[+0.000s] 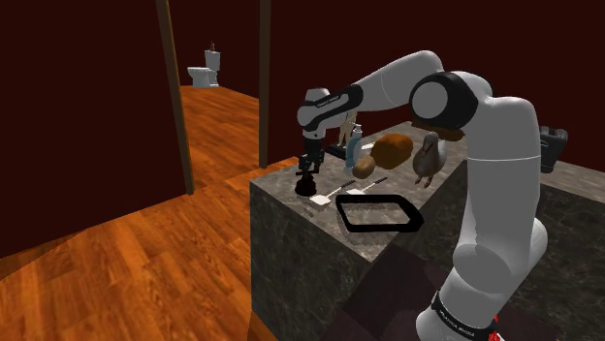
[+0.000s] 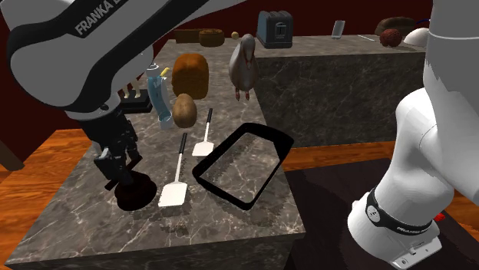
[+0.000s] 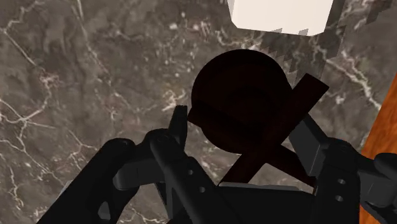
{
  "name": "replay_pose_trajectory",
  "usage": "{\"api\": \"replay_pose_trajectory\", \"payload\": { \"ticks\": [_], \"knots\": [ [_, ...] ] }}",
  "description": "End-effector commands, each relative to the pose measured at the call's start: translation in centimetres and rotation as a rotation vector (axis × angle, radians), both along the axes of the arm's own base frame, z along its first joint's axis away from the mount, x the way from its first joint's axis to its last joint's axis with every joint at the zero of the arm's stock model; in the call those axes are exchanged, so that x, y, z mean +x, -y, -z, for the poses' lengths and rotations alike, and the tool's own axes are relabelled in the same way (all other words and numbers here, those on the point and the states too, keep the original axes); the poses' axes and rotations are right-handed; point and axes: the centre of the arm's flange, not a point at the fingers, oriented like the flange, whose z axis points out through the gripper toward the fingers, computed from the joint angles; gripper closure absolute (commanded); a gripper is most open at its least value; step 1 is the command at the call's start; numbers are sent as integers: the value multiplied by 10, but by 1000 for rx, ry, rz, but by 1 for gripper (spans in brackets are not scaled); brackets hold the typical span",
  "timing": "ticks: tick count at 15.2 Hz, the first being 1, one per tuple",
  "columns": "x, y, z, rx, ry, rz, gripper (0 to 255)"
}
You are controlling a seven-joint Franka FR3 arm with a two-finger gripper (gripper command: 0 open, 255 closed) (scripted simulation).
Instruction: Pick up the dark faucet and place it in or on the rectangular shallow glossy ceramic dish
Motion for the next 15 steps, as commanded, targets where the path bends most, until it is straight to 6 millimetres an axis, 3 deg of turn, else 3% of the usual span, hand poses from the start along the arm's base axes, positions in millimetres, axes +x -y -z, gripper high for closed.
{"api": "replay_pose_trajectory", "payload": {
  "ticks": [1, 9, 15],
  "knots": [
    [0, 0, 1, 1, -2, 0, 255],
    [0, 0, 1, 1, -2, 0, 255],
    [0, 0, -31, 1, -2, 0, 255]
  ]
}}
